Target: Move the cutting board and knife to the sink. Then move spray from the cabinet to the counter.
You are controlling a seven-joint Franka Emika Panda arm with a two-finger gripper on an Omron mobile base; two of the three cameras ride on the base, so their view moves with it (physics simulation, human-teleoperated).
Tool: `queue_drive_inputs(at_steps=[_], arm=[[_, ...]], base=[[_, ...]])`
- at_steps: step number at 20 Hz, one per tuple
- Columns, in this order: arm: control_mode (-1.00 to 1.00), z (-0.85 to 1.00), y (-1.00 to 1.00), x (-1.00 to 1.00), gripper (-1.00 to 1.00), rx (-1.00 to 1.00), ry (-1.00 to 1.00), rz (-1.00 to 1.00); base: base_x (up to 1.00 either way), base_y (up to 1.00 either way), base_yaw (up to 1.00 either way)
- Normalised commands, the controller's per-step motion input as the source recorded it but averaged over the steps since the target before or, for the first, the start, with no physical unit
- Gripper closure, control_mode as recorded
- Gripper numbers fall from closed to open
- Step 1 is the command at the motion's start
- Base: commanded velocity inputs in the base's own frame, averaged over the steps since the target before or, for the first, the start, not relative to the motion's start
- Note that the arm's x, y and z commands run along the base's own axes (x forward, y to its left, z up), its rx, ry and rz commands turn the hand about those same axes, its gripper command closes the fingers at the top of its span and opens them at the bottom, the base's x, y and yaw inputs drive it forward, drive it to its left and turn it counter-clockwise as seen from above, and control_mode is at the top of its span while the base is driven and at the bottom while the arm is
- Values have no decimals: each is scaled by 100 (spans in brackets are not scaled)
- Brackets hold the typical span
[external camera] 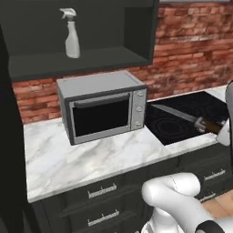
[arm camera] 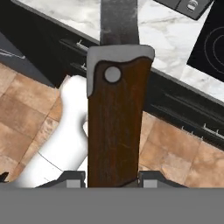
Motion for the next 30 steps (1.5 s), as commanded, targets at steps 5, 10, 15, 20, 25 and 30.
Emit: queue_drive_inputs(at_steps=[5, 10, 15, 20, 25, 30], arm=[[100, 0, 0, 0, 100, 0, 0, 0], [100, 0, 0, 0, 100, 0, 0, 0], [100, 0, 0, 0, 100, 0, 0, 0], [100, 0, 0, 0, 100, 0, 0, 0], [100, 0, 0, 0, 100, 0, 0, 0], [100, 0, 0, 0, 100, 0, 0, 0]], base=[[-9, -58, -71], [-5, -61, -71], [0, -13, -86], [0, -4, -92], [5, 0, -88], [24, 1, -77]])
